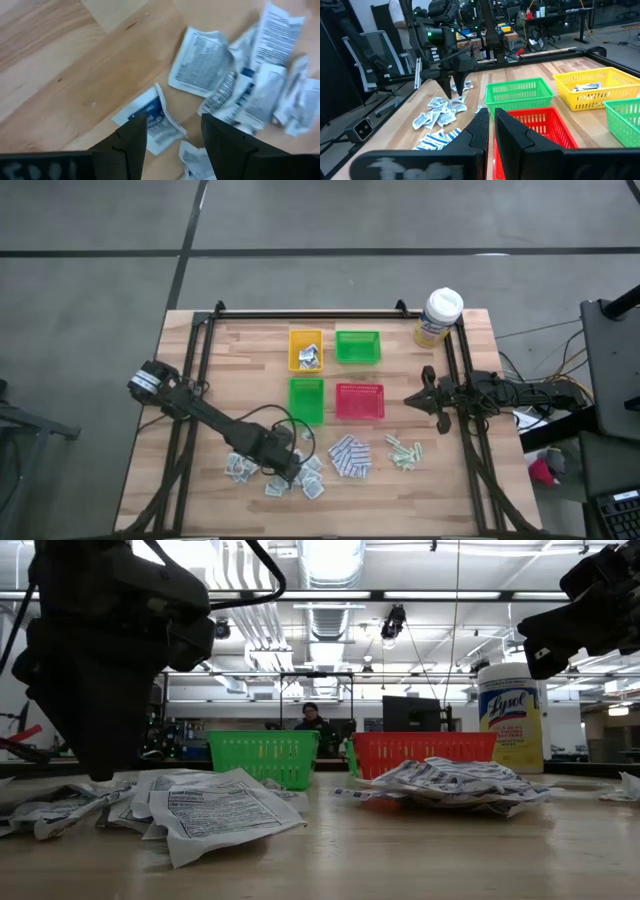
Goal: Pick & Place First Aid Supplies
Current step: Put the blue alcohol pad into the yellow bin
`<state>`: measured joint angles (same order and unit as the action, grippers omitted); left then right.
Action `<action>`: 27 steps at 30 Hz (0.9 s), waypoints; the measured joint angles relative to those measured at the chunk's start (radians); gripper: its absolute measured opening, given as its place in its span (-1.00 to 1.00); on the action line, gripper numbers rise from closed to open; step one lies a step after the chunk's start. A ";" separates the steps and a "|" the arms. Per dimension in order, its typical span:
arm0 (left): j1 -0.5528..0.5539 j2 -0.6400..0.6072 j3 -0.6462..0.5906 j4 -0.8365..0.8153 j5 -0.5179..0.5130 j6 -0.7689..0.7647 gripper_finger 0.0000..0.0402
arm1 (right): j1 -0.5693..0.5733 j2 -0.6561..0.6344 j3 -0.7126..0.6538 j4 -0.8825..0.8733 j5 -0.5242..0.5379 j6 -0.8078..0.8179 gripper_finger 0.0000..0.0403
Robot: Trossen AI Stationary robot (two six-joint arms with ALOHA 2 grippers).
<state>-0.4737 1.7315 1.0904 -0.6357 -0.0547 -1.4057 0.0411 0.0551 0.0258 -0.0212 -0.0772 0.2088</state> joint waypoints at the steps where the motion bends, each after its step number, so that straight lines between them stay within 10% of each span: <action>1: 0.001 0.007 0.000 0.000 0.000 -0.003 -0.10 | 0.000 0.000 0.000 0.000 0.000 0.000 -0.86; 27: 0.021 0.008 0.000 -0.106 0.014 0.067 -0.20 | 0.000 0.000 0.000 0.000 0.000 0.000 -0.86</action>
<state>-0.4526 1.7399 1.0900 -0.7418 -0.0402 -1.3384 0.0414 0.0551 0.0260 -0.0212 -0.0772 0.2089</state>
